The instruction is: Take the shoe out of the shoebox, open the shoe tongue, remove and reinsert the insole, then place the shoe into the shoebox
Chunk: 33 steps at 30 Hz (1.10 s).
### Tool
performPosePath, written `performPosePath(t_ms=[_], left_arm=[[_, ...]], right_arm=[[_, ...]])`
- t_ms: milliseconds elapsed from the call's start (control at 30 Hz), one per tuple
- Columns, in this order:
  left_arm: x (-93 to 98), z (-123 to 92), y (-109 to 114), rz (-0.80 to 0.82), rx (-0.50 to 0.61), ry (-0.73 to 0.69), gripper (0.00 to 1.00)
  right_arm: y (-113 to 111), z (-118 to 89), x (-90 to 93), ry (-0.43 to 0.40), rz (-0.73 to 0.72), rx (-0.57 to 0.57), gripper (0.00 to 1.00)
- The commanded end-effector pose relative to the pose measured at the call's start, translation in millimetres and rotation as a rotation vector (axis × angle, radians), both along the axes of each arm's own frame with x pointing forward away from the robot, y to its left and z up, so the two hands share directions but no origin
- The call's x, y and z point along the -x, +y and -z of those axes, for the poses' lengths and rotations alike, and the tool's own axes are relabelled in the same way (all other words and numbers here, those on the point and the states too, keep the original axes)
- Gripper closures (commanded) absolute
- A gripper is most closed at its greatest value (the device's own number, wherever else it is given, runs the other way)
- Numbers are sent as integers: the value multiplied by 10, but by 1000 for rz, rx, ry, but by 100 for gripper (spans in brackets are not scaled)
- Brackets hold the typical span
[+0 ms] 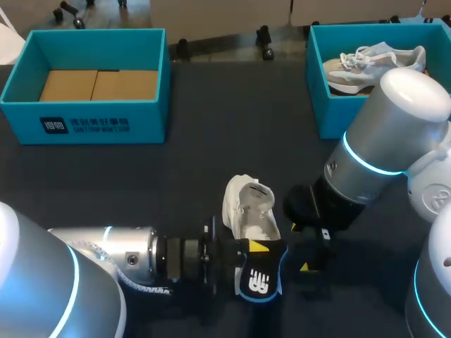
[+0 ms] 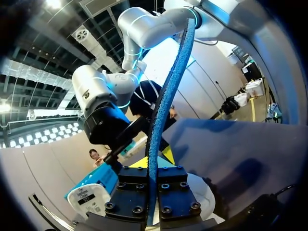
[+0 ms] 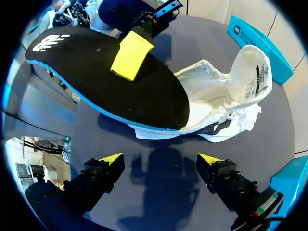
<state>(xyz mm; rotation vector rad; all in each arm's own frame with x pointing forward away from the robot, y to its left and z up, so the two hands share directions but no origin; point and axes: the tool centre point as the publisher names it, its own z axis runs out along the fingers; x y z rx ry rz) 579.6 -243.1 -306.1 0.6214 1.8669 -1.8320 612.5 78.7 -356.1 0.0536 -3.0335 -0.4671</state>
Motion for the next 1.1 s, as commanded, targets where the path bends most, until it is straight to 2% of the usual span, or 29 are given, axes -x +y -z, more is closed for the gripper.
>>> performPosePath(t_ms=[33,633,833,1100], left_arm=[[-12,48,-39,-20,-1,2,100],[-60,108,21,-25,-45,26,100],[-141,136,48,-21,-47,110,100],[-196,103,49,-23,-59,141,100]], right_arm=[[4,12,2,0,0,-1,0],[4,12,2,0,0,-1,0],[4,12,2,0,0,-1,0],[4,12,2,0,0,-1,0]])
